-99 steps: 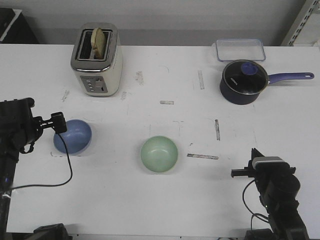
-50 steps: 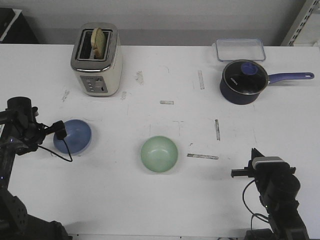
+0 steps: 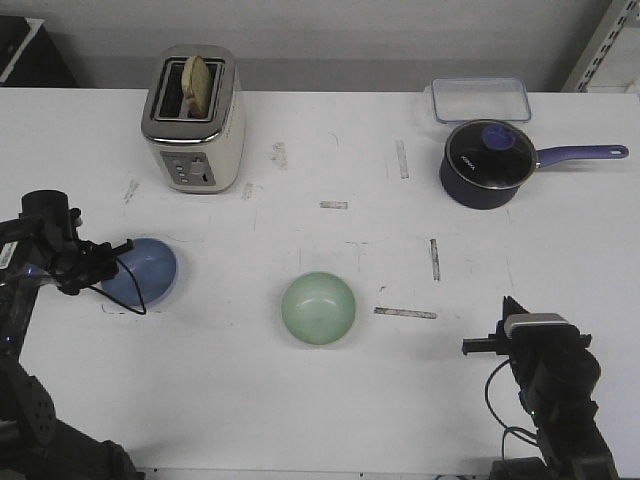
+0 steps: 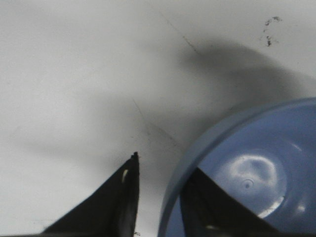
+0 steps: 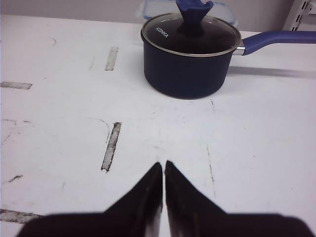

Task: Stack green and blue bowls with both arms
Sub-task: 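Reach the left gripper to the light blue bowl and grasp its rim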

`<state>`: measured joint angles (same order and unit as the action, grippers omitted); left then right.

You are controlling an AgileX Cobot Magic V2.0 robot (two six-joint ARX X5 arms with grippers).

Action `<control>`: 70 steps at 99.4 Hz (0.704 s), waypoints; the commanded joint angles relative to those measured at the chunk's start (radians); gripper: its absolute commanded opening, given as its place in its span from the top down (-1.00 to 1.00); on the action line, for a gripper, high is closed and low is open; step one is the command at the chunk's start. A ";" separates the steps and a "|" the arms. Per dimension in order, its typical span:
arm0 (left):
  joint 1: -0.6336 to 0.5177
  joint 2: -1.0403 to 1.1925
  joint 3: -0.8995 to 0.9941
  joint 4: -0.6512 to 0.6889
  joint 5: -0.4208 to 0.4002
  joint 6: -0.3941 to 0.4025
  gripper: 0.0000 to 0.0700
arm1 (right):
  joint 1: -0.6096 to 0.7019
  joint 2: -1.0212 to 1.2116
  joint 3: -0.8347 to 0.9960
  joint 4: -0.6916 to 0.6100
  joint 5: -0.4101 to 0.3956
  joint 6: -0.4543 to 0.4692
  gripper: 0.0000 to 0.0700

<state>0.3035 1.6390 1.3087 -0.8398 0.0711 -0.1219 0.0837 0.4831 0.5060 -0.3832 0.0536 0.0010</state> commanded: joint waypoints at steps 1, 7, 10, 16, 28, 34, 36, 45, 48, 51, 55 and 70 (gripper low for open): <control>0.003 0.016 0.019 -0.003 0.001 -0.003 1.00 | 0.002 0.003 0.009 0.009 -0.001 0.010 1.00; 0.003 0.016 0.019 -0.004 0.001 -0.003 1.00 | 0.002 0.003 0.009 0.009 -0.001 0.010 1.00; 0.003 0.016 0.019 -0.003 0.001 -0.003 1.00 | 0.002 0.003 0.009 0.009 -0.001 0.010 1.00; 0.003 0.016 0.019 -0.002 0.001 -0.003 1.00 | 0.002 0.003 0.009 0.009 -0.001 0.010 1.00; 0.003 0.006 0.023 -0.003 0.006 -0.003 1.00 | 0.002 0.003 0.009 0.008 -0.001 0.010 1.00; 0.003 -0.005 0.029 -0.002 0.024 -0.003 1.00 | 0.002 0.002 0.009 0.009 -0.001 0.010 1.00; 0.003 -0.012 0.031 -0.001 0.036 -0.003 1.00 | 0.002 0.003 0.009 0.009 -0.001 0.010 1.00; 0.002 -0.046 0.052 0.003 0.092 -0.004 1.00 | 0.002 0.003 0.009 0.009 -0.001 0.010 1.00; 0.002 -0.060 0.062 0.003 0.106 -0.004 1.00 | 0.002 0.003 0.009 0.009 -0.001 0.010 1.00; 0.000 -0.076 0.073 0.003 0.122 -0.007 1.00 | 0.002 0.003 0.009 0.009 -0.001 0.010 1.00; -0.005 -0.100 0.086 0.004 0.143 -0.028 1.00 | 0.002 0.003 0.009 0.009 -0.001 0.010 1.00; -0.064 -0.204 0.101 0.004 0.210 -0.045 1.00 | 0.002 0.003 0.009 0.009 -0.001 0.010 1.00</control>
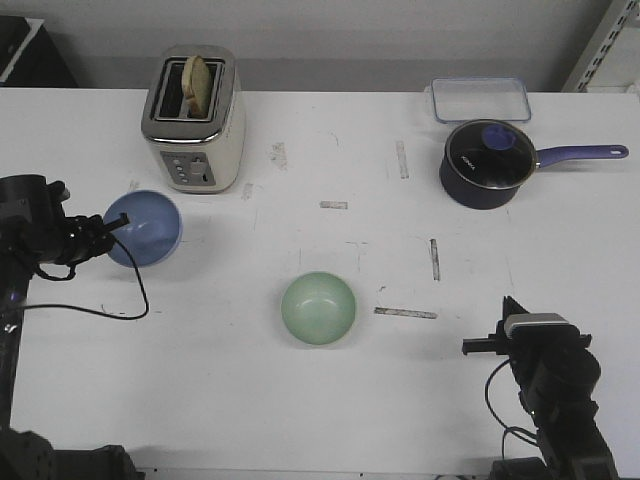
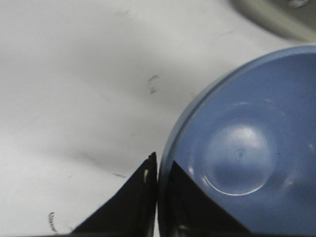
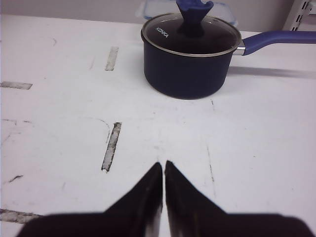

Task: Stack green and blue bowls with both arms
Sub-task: 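Reach the left gripper to the light blue bowl and grasp its rim, then carry the blue bowl with the left gripper onto the green bowl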

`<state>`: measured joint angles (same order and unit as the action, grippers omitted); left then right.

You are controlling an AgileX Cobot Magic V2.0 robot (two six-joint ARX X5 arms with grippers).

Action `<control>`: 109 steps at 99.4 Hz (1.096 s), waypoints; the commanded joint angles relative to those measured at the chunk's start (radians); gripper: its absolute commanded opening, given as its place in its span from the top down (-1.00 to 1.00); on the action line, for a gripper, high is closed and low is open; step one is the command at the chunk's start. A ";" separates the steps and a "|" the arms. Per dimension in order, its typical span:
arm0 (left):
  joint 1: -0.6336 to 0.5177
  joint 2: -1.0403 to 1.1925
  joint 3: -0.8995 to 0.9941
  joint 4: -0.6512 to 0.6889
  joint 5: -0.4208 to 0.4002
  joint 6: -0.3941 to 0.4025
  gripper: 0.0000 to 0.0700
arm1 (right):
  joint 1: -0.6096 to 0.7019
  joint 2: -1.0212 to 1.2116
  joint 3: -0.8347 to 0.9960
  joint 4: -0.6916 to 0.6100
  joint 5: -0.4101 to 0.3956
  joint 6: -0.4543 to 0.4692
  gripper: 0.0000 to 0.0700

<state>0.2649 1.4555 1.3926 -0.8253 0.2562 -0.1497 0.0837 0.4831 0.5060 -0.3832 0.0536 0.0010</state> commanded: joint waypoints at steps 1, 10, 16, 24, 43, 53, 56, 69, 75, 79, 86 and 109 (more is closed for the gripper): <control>-0.032 -0.028 0.017 -0.010 0.028 -0.019 1.00 | 0.002 0.003 0.009 0.009 -0.001 0.010 1.00; -0.108 -0.085 0.017 -0.010 0.038 -0.029 1.00 | 0.002 0.003 0.009 0.009 -0.001 0.010 1.00; -0.175 -0.114 0.017 -0.011 0.038 -0.028 1.00 | 0.002 0.003 0.009 0.008 -0.001 0.010 1.00; -0.280 -0.137 0.017 -0.011 0.038 -0.029 1.00 | 0.002 0.003 0.009 0.009 -0.001 0.010 1.00; -0.539 -0.122 0.016 -0.009 0.036 -0.029 1.00 | 0.002 0.003 0.009 0.009 -0.001 0.010 1.00; -0.661 -0.082 0.016 0.008 0.028 -0.029 1.00 | 0.002 0.003 0.009 0.009 -0.001 0.010 1.00; -0.686 -0.069 0.016 0.016 0.028 -0.029 1.00 | 0.002 0.003 0.009 0.008 -0.001 0.010 1.00; -0.782 0.002 0.016 0.059 0.027 -0.028 1.00 | 0.002 0.003 0.009 0.008 -0.001 0.010 1.00; -0.814 0.037 0.016 0.085 0.023 -0.028 1.00 | 0.002 0.003 0.009 0.008 -0.001 0.010 1.00; -0.832 0.059 0.016 0.101 0.014 -0.028 1.00 | 0.002 0.003 0.009 0.008 -0.001 0.010 1.00; -0.858 0.097 0.016 0.124 -0.017 -0.028 1.00 | 0.002 0.003 0.009 0.008 -0.001 0.010 1.00; -0.891 0.185 0.016 0.130 -0.082 -0.020 1.00 | 0.002 0.003 0.009 0.008 -0.001 0.010 1.00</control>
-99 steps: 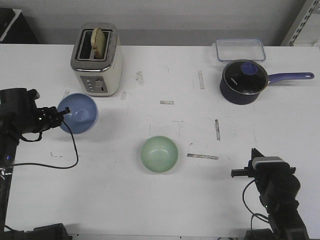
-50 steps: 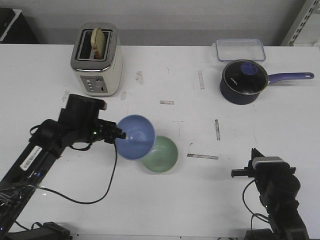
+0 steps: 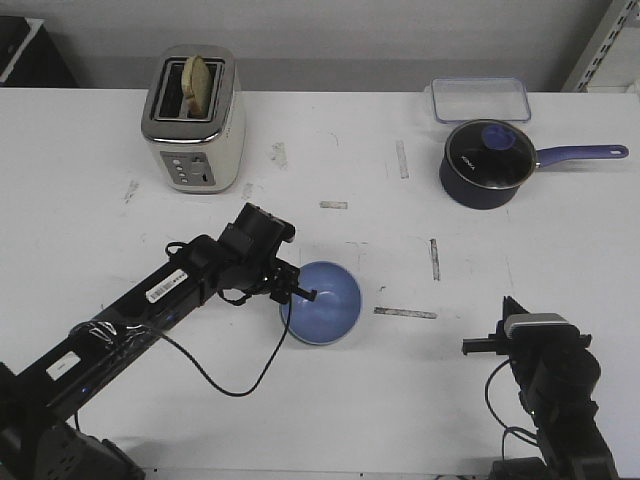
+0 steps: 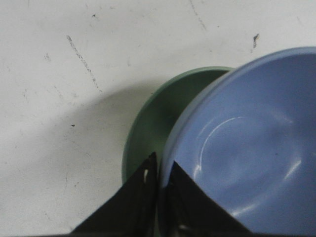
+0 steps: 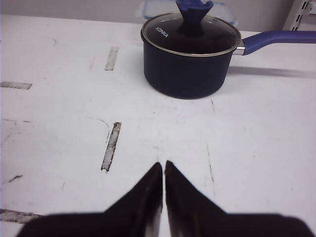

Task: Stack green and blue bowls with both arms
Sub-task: 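Carry the blue bowl with the left gripper onto the green bowl, then open the left gripper and retract it back to rest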

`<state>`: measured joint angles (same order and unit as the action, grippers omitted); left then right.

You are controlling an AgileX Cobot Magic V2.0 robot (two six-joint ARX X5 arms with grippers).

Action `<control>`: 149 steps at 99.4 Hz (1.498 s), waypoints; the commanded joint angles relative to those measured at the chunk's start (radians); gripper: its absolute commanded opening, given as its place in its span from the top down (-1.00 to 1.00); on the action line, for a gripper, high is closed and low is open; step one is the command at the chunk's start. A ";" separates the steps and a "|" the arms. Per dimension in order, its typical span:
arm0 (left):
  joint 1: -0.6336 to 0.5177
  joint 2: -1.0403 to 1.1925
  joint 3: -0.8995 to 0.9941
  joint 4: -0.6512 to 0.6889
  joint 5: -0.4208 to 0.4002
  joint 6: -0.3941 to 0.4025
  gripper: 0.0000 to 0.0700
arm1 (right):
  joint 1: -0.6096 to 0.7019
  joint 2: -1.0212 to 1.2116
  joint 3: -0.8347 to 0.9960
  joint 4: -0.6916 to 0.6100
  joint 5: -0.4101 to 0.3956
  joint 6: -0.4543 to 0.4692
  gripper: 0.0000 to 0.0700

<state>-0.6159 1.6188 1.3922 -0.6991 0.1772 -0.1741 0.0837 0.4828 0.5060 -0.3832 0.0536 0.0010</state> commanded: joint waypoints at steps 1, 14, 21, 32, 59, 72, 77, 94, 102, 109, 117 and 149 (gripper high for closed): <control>-0.010 0.024 0.017 0.003 -0.003 0.005 1.00 | 0.002 0.003 0.009 0.008 -0.001 0.010 1.00; -0.011 0.047 0.017 0.004 -0.003 0.015 1.00 | 0.002 0.003 0.009 0.008 -0.001 0.010 1.00; -0.011 0.048 0.017 0.004 -0.003 0.032 0.99 | 0.002 0.003 0.009 0.008 -0.001 0.010 1.00; -0.011 0.048 0.017 0.020 -0.003 0.029 0.65 | 0.002 0.003 0.009 0.008 -0.001 0.010 1.00; -0.013 0.048 0.079 0.012 -0.003 0.023 -1.00 | 0.002 0.003 0.009 0.008 -0.001 0.010 1.00; -0.013 0.045 0.161 -0.021 -0.003 0.023 -0.98 | 0.002 0.003 0.009 0.008 -0.001 0.010 1.00; -0.013 0.043 0.199 -0.037 -0.003 0.023 -0.98 | 0.002 0.003 0.009 0.008 -0.001 0.010 1.00; -0.003 0.042 0.340 -0.095 -0.023 0.027 -0.73 | 0.002 0.003 0.009 0.008 -0.001 0.010 1.00; 0.004 0.042 0.403 -0.121 -0.053 0.034 -0.24 | 0.002 0.003 0.009 0.008 -0.001 0.010 1.00; 0.010 0.042 0.451 -0.143 -0.079 0.043 0.16 | 0.002 0.003 0.009 0.008 -0.001 0.010 1.00; 0.021 0.042 0.493 -0.172 -0.081 0.100 0.49 | 0.002 0.003 0.009 0.008 -0.001 0.010 1.00; 0.216 -0.038 0.431 -0.353 -0.179 0.193 1.00 | 0.002 0.003 0.009 0.008 -0.001 0.010 1.00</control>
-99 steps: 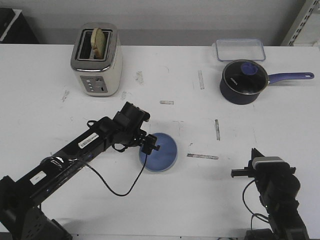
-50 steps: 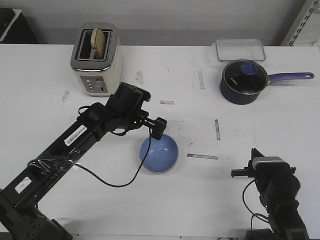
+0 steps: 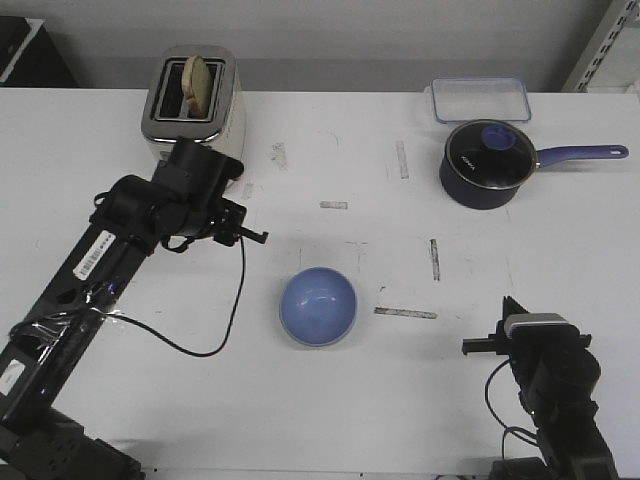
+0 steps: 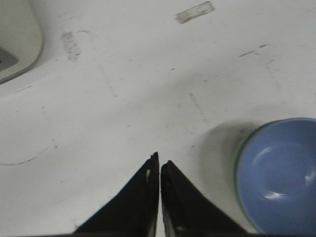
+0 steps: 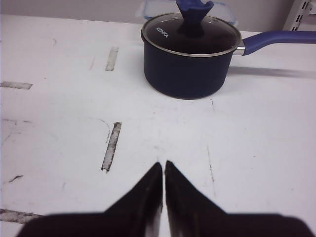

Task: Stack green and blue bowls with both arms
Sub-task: 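Open the left gripper and retract it back to rest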

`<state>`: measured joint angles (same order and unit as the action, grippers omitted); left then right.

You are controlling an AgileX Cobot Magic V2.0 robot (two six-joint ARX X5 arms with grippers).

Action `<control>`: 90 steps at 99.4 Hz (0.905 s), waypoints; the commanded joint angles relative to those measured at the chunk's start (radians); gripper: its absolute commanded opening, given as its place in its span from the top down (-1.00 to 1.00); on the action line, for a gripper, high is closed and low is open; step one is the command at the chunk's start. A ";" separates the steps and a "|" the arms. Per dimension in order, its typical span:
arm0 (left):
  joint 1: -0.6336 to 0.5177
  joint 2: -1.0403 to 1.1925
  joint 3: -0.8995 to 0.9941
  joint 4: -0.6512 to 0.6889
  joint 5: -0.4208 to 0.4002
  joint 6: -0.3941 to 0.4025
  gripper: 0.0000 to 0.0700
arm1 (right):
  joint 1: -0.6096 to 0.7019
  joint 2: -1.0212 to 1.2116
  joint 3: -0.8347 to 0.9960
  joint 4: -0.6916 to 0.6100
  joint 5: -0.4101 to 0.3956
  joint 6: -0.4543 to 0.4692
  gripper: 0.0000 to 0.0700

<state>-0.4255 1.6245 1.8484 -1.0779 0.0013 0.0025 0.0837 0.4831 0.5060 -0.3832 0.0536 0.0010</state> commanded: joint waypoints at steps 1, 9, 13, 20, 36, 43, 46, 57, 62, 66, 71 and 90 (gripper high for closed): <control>0.032 -0.053 -0.036 0.034 -0.003 0.017 1.00 | 0.002 0.002 0.009 0.008 -0.001 0.010 1.00; 0.080 -0.153 -0.149 0.132 -0.003 0.017 1.00 | 0.002 0.002 0.009 0.008 -0.001 0.010 1.00; 0.101 -0.204 -0.207 0.179 -0.003 0.018 1.00 | 0.002 0.002 0.009 0.008 -0.001 0.010 1.00; 0.145 -0.312 -0.329 0.267 -0.003 0.017 1.00 | 0.002 0.002 0.009 0.008 -0.001 0.010 1.00; 0.257 -0.579 -0.624 0.426 -0.005 0.016 1.00 | 0.002 0.002 0.009 0.009 -0.001 0.010 1.00; 0.302 -0.700 -0.748 0.478 -0.006 0.016 1.00 | 0.002 0.002 0.009 0.009 -0.001 0.010 1.00; 0.321 -0.752 -0.800 0.500 -0.006 0.018 1.00 | 0.002 0.002 0.009 0.009 -0.001 0.010 1.00; 0.389 -0.950 -0.983 0.592 -0.007 0.036 1.00 | 0.002 0.002 0.009 0.010 -0.001 0.011 1.00; 0.418 -1.035 -1.056 0.631 -0.008 0.036 1.00 | 0.002 0.002 0.009 0.011 -0.001 0.013 1.00; 0.439 -1.102 -1.108 0.656 -0.008 0.037 1.00 | 0.002 0.002 0.009 0.013 -0.001 0.019 1.00; 0.459 -1.181 -1.166 0.675 -0.009 0.037 1.00 | 0.002 0.002 0.009 0.015 -0.001 0.026 1.00; 0.476 -1.359 -1.295 0.684 -0.051 0.061 1.00 | 0.002 0.002 0.009 0.021 -0.001 0.026 1.00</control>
<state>0.0479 0.2863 0.5602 -0.4065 -0.0380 0.0402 0.0837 0.4831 0.5060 -0.3759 0.0536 0.0086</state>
